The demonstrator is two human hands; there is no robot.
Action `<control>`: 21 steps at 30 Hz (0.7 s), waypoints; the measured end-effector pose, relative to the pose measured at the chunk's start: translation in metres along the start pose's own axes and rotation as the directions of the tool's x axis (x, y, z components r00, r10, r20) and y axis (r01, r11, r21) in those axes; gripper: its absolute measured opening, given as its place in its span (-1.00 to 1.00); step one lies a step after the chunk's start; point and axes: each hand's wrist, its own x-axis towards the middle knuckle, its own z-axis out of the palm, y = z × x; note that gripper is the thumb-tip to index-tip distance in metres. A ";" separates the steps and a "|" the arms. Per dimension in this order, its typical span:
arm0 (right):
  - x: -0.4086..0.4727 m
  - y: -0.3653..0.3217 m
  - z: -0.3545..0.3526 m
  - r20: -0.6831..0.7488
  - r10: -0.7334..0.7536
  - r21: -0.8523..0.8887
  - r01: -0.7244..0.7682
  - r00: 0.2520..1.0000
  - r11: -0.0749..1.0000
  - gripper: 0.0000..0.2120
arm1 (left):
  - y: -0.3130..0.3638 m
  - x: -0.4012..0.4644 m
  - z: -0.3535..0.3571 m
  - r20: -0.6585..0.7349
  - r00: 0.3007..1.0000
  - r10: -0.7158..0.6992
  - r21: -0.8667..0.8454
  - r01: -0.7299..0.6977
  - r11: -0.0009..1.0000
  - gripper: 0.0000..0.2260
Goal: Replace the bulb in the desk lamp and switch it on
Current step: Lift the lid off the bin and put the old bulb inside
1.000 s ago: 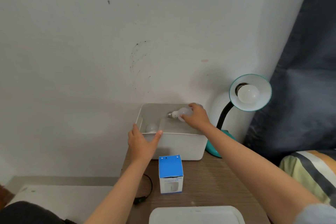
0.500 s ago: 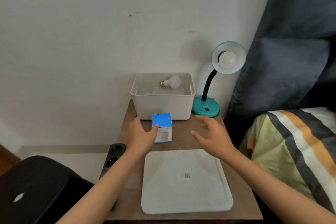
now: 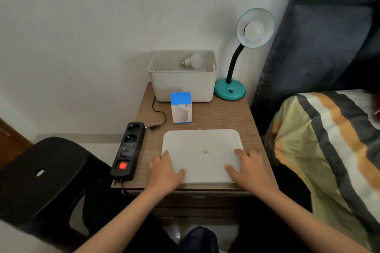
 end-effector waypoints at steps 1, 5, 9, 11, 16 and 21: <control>-0.001 -0.001 0.001 -0.006 -0.002 0.012 0.002 1.000 1.000 -0.40 | 0.000 -0.001 0.001 -0.011 1.000 0.004 0.002 -0.004 1.000 -0.33; -0.005 -0.001 0.002 -0.050 0.014 0.152 -0.007 0.999 0.988 -0.43 | 0.000 -0.004 0.002 -0.077 0.997 0.022 -0.064 -0.027 0.998 -0.38; -0.006 -0.003 -0.007 -0.175 -0.001 0.316 0.057 0.985 0.947 -0.46 | 0.002 -0.007 -0.006 -0.182 0.979 0.093 -0.175 -0.125 0.976 -0.41; -0.001 -0.008 -0.016 -0.237 -0.027 0.310 0.102 0.971 0.945 -0.46 | 0.008 -0.005 -0.018 -0.235 0.962 0.139 -0.183 -0.185 0.966 -0.42; 0.028 -0.033 -0.052 -0.345 -0.118 0.286 0.224 0.931 0.932 -0.46 | 0.026 0.021 -0.063 -0.326 0.924 0.201 -0.199 -0.275 0.941 -0.39; 0.075 -0.072 -0.096 -0.382 -0.140 0.257 0.251 0.913 0.933 -0.47 | 0.053 0.062 -0.111 -0.395 0.891 0.225 -0.165 -0.310 0.936 -0.41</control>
